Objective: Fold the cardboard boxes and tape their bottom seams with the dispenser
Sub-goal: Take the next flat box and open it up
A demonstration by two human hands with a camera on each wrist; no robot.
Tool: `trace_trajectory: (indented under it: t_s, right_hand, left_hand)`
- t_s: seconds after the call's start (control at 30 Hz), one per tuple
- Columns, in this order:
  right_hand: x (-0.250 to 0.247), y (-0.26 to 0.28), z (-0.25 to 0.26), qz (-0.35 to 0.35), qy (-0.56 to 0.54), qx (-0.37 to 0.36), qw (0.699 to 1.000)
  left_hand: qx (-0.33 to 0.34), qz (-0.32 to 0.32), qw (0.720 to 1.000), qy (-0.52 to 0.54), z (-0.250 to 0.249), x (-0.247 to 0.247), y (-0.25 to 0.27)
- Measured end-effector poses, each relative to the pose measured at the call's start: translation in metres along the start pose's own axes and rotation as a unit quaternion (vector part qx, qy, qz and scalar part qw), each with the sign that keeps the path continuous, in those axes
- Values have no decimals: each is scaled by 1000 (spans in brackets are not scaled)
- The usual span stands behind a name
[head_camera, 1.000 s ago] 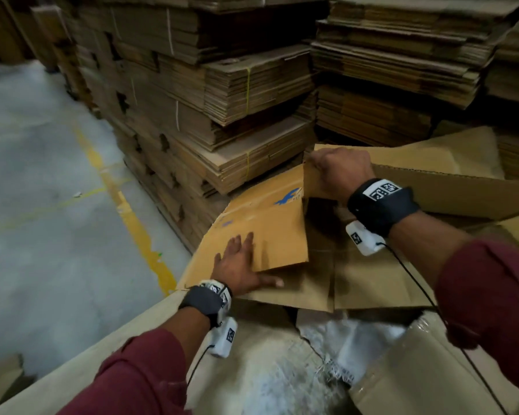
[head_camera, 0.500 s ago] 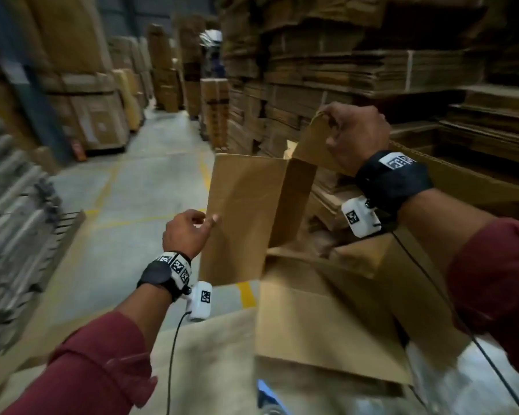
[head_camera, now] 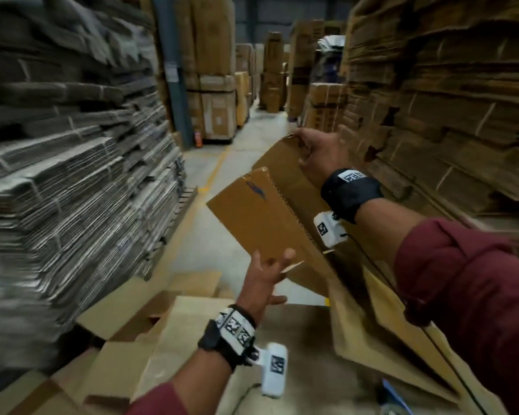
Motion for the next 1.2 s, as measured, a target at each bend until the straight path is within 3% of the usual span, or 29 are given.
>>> trace_trajectory:
  t_s: [0.1,0.2,0.4,0.53,0.7,0.8,0.93,1.0,1.1,1.2]
  right_hand:
    - [49,1,18,47,-31,-28,998]
    - [89,3,28,88,-29,-51,994]
    - [144,2,36,152,-70,-43,985]
    - [169,3,49,229,-88,-84,966]
    - [174,-9,43,249,-81,-91,961]
    - [170,-20,44,229,-105,-84,964]
    - [175,-10,43,288,42,-69,954]
    - [181,9,32,306,66,-34,949]
    - [178,14,16,268,80,2,960]
    - [156,-20,28,216,102,-22,971]
  left_hand:
    - [-28,-113,993,-36,11,6,-5]
    - [-1,-221,971,-94,4,-15,-14]
    - [36,-234,964,-119,-2,-47,-5]
    - [-62,-283,949,-122,21,-62,-22]
    - [-104,-369,894,-231,18,-101,-17]
    - [-69,-369,888,-265,-4,-130,-5]
    - [-55,-369,869,-324,-38,-175,3]
    - [-50,-378,870,-312,-58,-200,8]
    - [-26,-380,861,-338,-89,-232,19]
    - [-6,-358,853,-379,-122,-249,27]
Point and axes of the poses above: each hand's wrist, its own y-axis away from the middle knuckle, its own x-axis out of the palm, z = x × y, the point moved 1 cm from there along -y, towards the middle knuckle, and after that the axes turned 15 degrees about -y, right-handed, at the moved point
